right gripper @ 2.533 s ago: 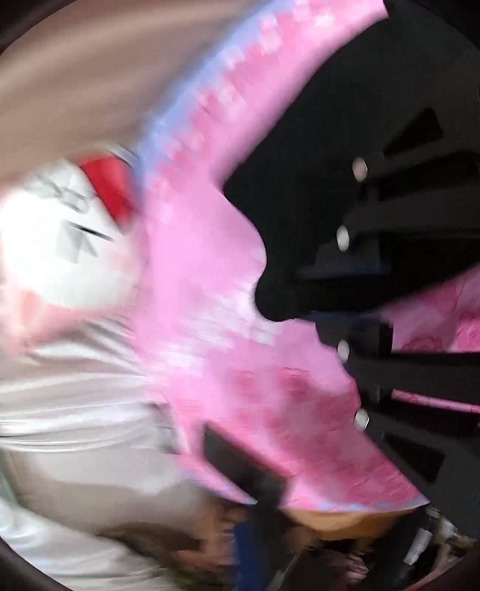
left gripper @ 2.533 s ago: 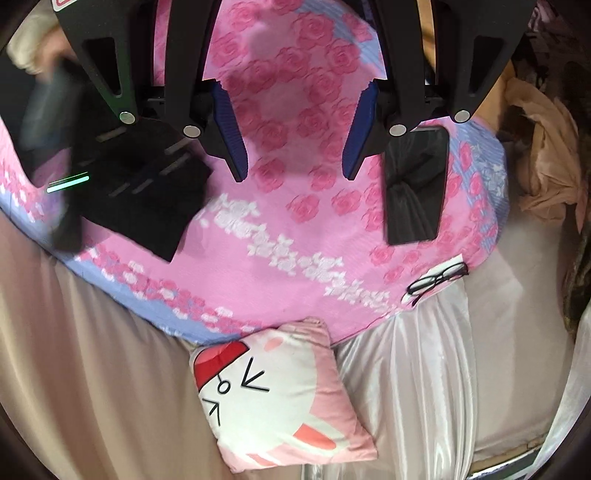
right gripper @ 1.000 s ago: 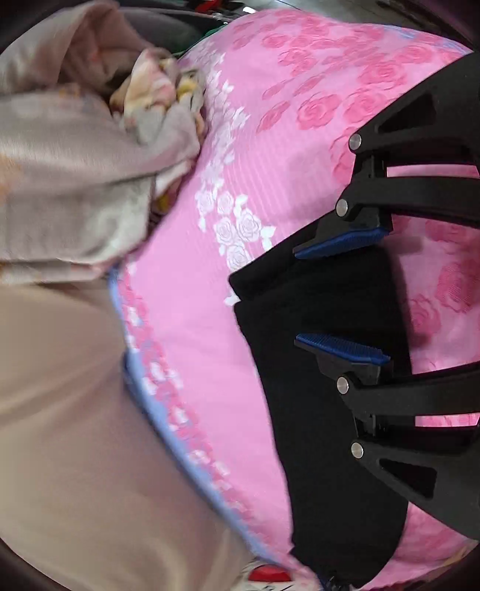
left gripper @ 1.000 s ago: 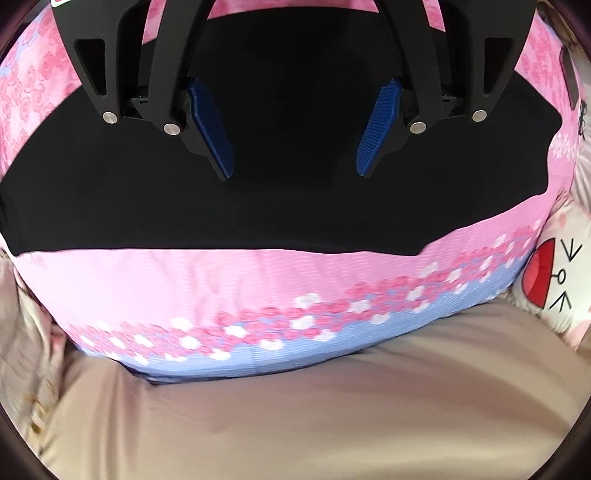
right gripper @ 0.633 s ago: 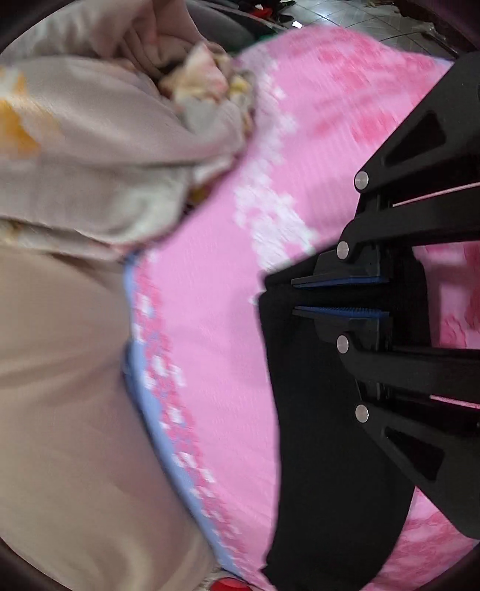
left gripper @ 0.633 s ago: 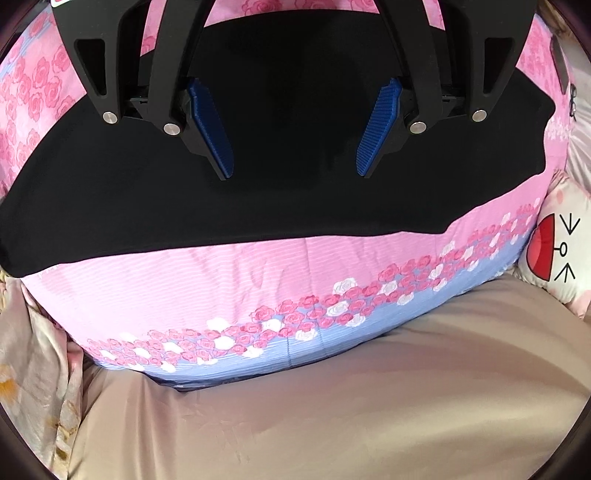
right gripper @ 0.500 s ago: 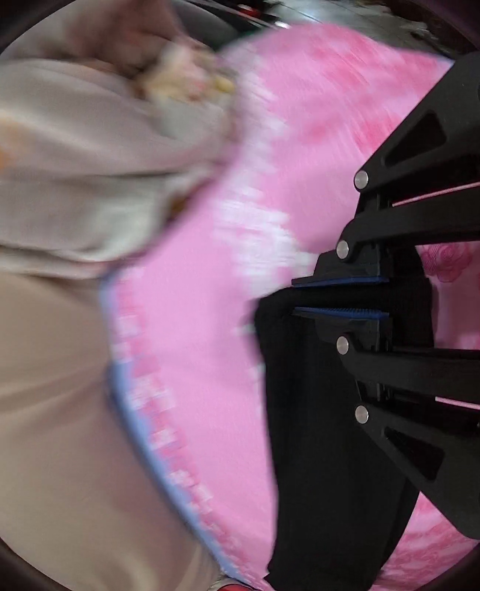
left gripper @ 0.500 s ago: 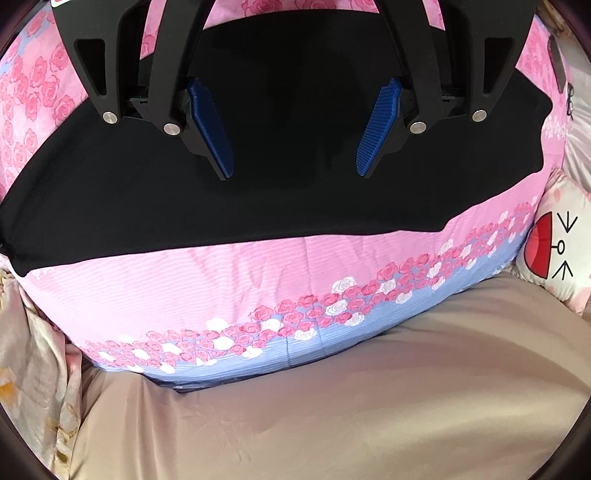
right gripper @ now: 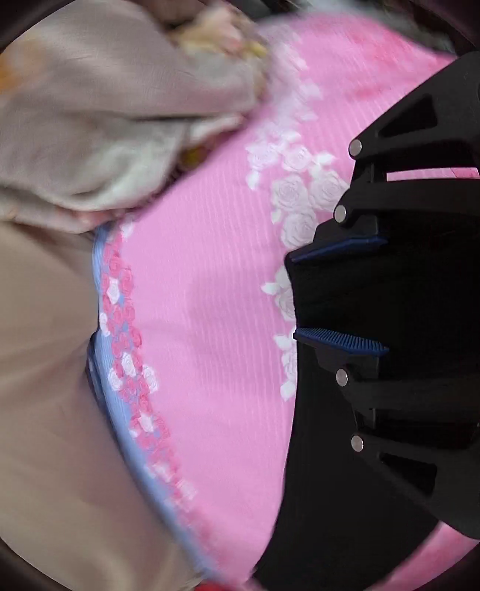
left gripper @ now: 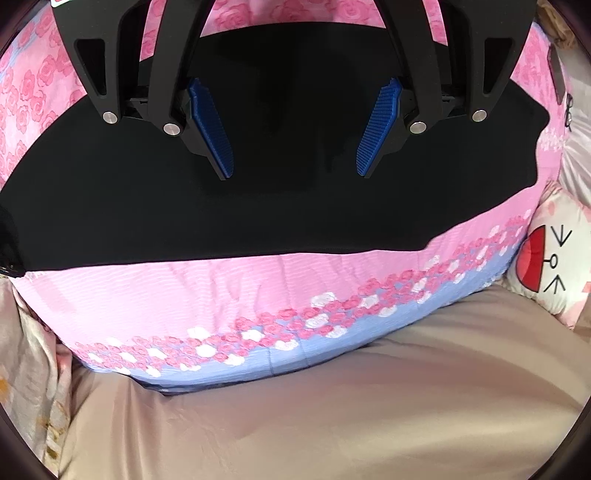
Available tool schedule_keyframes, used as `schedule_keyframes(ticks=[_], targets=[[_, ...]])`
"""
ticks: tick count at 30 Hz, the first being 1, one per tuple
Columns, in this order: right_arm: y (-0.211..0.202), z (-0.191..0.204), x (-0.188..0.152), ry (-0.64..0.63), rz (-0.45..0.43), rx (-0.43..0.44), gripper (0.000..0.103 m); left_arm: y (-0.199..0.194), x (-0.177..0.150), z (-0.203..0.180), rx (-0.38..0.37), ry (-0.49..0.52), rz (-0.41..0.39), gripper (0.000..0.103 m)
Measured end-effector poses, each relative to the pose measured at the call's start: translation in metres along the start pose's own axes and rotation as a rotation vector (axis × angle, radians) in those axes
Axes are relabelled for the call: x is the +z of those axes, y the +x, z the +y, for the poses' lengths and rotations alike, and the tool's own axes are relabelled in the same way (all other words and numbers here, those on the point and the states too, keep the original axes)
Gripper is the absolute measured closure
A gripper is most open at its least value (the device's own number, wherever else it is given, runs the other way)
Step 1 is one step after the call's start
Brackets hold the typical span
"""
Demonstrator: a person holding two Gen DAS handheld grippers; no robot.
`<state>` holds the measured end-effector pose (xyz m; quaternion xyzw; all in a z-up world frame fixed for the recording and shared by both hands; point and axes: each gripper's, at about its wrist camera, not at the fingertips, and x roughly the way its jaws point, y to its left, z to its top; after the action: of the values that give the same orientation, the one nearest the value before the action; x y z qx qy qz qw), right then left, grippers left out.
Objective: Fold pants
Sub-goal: 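Grasp the pants edge with the right tool while the left tool rests open on the pants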
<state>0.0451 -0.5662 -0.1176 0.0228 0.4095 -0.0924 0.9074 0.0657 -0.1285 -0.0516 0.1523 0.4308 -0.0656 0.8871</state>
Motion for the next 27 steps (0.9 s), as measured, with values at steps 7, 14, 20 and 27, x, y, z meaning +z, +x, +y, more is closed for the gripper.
schedule_keyframes(ticks=[7, 14, 20, 27], targets=[[0.007, -0.025, 0.001, 0.043, -0.007, -0.055, 0.087, 0.007, 0.004, 0.024, 0.031, -0.050, 0.001, 0.036], [-0.039, -0.002, 0.002, 0.047, -0.126, -0.034, 0.080, 0.025, -0.005, 0.032, 0.044, -0.064, 0.035, 0.036], [-0.031, 0.000, -0.030, 0.073, -0.045, 0.036, 0.085, 0.028, -0.013, 0.037, 0.028, -0.065, 0.043, 0.036], [-0.063, -0.037, -0.042, 0.246, -0.103, -0.001, 0.081, 0.027, -0.021, 0.047, 0.010, -0.072, 0.049, 0.036]])
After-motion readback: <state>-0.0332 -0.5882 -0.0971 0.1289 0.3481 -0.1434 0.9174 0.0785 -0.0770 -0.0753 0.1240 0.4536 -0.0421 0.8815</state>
